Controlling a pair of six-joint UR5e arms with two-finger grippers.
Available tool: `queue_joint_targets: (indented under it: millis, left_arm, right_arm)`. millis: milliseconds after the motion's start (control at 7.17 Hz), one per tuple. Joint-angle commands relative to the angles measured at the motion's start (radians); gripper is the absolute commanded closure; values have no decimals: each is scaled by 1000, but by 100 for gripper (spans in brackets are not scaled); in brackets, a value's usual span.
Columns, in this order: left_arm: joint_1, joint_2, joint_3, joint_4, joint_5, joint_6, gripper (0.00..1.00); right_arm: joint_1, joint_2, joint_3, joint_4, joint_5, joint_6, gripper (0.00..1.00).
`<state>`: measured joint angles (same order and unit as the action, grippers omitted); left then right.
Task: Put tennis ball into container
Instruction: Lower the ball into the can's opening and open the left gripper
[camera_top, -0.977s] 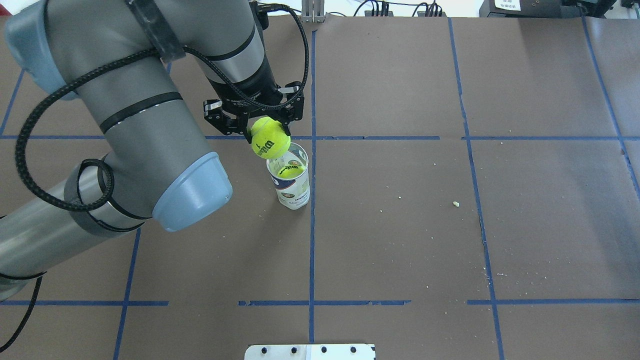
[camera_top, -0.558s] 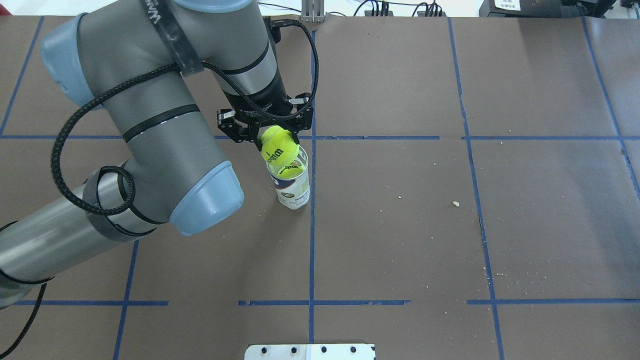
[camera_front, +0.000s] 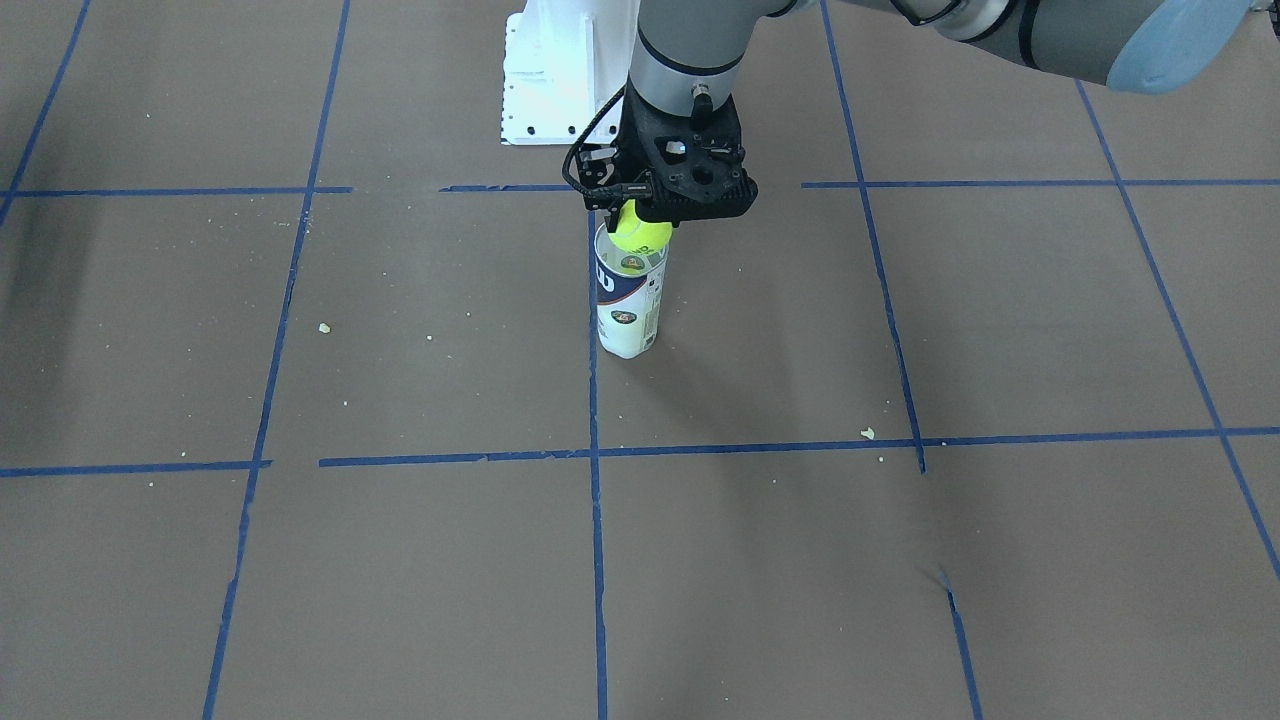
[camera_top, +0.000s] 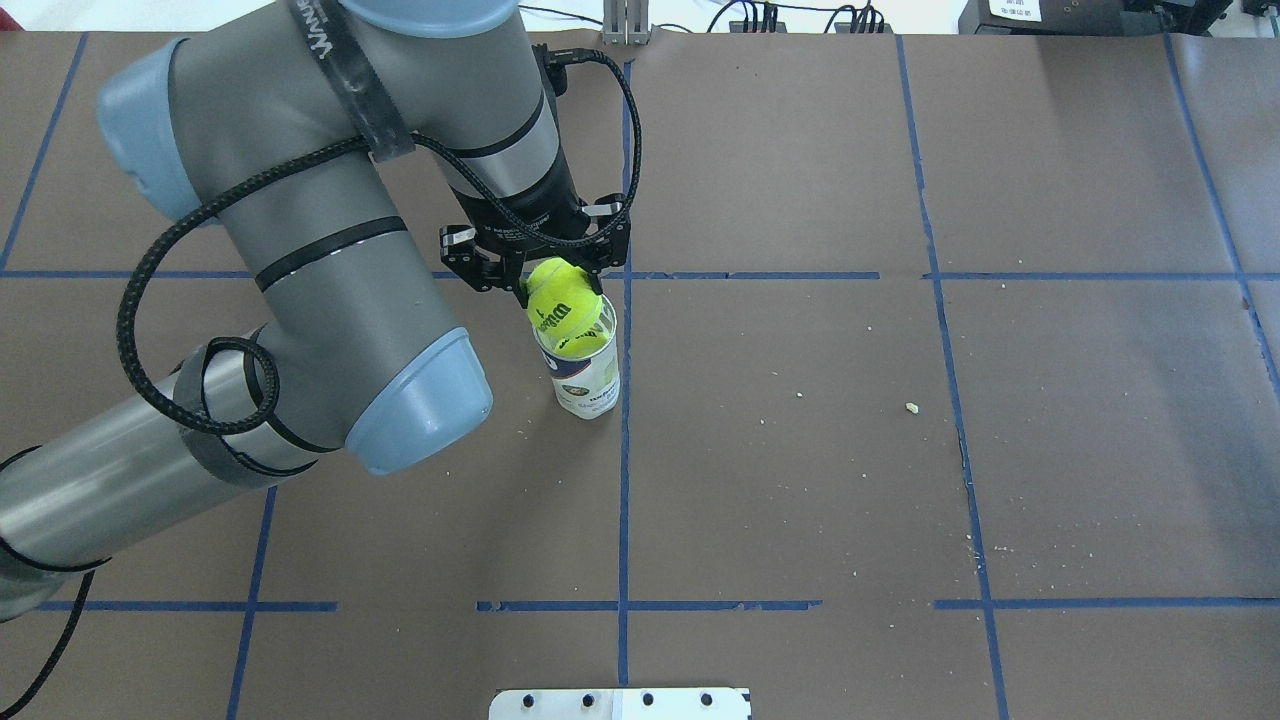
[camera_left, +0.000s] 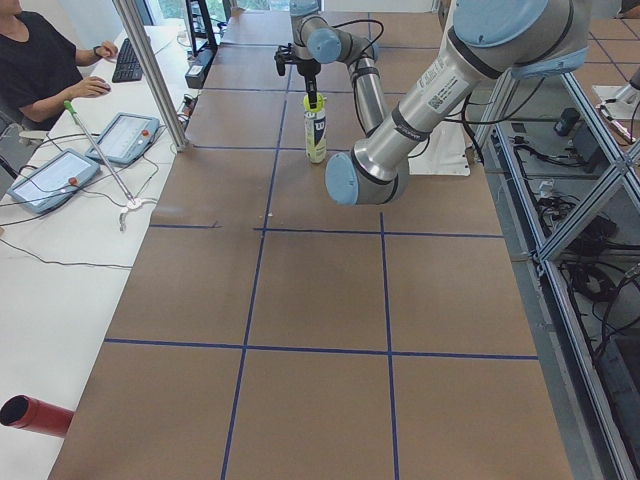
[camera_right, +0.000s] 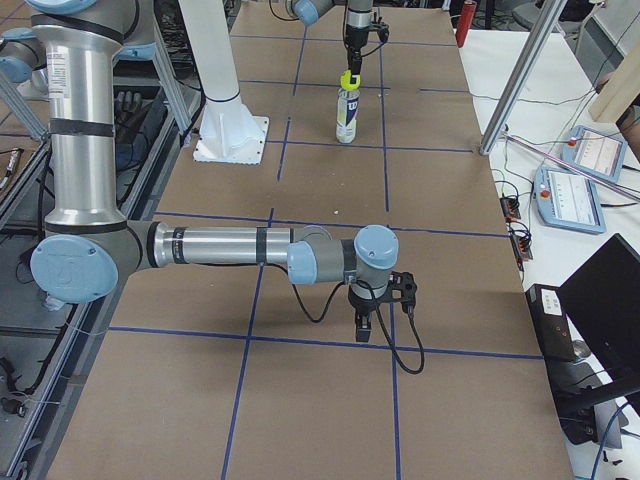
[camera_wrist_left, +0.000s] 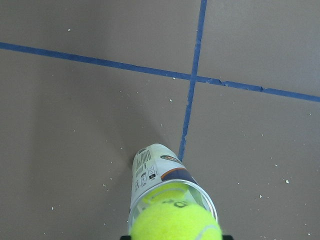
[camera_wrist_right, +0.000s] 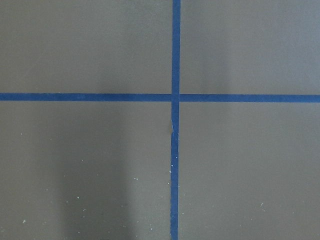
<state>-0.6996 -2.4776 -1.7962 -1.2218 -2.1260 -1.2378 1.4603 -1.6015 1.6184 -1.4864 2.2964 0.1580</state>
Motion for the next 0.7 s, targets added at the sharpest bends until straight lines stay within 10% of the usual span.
queue_joint_targets:
  millis: [0,558]
  left_arm:
    - [0,23,-15,-34,0,-8,0]
    - [-4,132,-183,-33,9,6,0]
  right_arm:
    - [0,0,0,0,0,0,0]
    - [0,0,0,0,0,0,0]
